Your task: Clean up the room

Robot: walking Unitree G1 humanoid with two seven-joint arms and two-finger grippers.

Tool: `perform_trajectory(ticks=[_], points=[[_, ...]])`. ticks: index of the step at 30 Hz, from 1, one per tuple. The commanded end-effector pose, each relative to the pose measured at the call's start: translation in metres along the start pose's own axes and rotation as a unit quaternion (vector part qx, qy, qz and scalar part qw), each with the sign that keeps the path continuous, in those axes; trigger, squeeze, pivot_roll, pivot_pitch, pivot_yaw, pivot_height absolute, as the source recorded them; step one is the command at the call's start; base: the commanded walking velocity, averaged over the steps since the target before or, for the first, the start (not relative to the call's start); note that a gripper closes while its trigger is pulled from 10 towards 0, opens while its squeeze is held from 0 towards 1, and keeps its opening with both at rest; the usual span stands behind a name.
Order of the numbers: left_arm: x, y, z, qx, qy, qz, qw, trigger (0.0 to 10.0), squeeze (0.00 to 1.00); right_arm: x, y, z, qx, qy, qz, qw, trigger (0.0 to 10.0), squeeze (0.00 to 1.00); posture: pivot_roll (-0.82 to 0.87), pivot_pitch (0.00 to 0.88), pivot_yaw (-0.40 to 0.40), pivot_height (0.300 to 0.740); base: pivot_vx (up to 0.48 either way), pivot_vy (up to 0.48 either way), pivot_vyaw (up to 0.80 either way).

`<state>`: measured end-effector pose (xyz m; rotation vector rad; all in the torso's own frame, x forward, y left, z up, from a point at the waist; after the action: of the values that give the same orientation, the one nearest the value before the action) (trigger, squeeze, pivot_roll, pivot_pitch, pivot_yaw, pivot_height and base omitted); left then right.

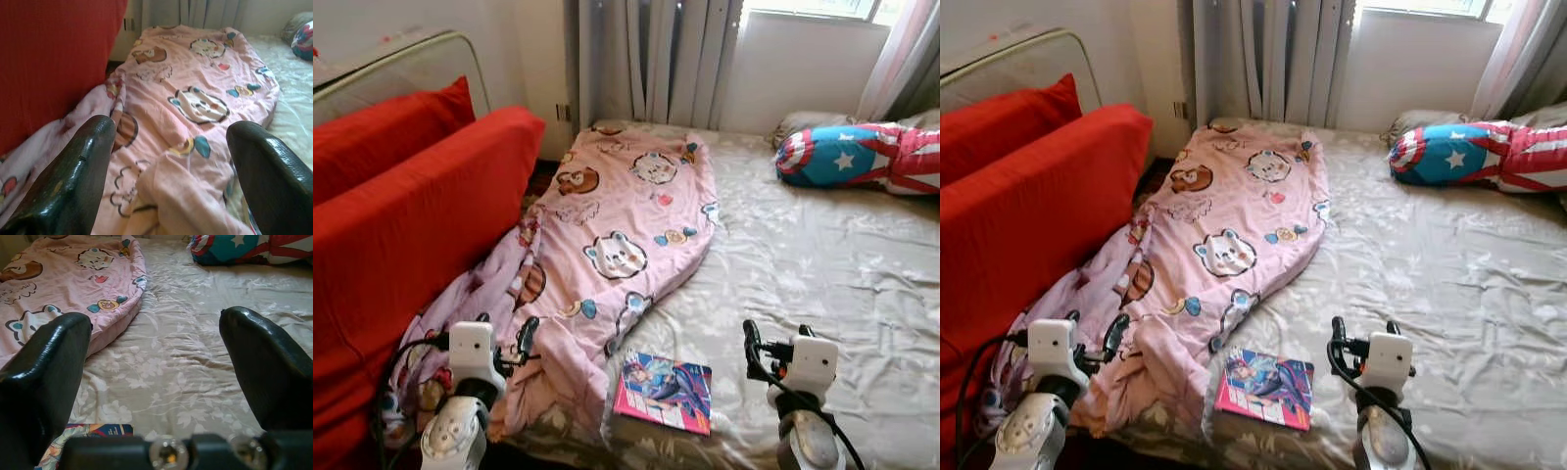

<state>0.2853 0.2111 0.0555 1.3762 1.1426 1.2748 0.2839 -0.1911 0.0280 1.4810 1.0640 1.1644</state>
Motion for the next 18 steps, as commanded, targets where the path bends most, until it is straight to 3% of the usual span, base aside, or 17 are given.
perform_trajectory(ticks=[1, 10, 18], points=[[-0.0035, -0.0007, -0.0023, 0.004, -0.005, 0.001, 1.0, 10.0, 0.0, 0.0008, -0.0003, 0.0022, 0.005, -0.001, 0.0, 1.0, 10.0, 0.0, 0.01, 0.0, -0.073, 0.675, 0.0, 0.0, 0.0], [-0.007, -0.0048, -0.0039, 0.018, -0.014, 0.001, 1.0, 10.0, 0.0, -0.0047, -0.0085, 0.0054, 0.035, -0.015, 0.004, 0.999, 10.0, 0.0, 0.02, 0.0, -0.076, 0.66, 0.0, 0.0, 0.0], [-0.0106, -0.0033, -0.0019, 0.018, -0.018, 0.001, 1.0, 10.0, 0.0, 0.0, -0.0062, 0.0062, 0.025, -0.005, 0.011, 1.0, 10.0, 0.0, 0.02, 0.0, -0.078, 0.645, 0.0, 0.0, 0.0]])
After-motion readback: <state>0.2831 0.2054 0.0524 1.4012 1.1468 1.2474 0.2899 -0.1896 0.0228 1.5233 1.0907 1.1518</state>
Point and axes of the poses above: a point about 5 cm out from each wrist's last joint towards the gripper, its own z axis pointing out of the wrist towards the gripper, its own y axis along the axis of the wrist's last joint, x = y × z, the point moved 4 cm from there along z, pointing out of the wrist towards the gripper, and after that the axes turned 7 degrees about z, right-handed, at the moved point
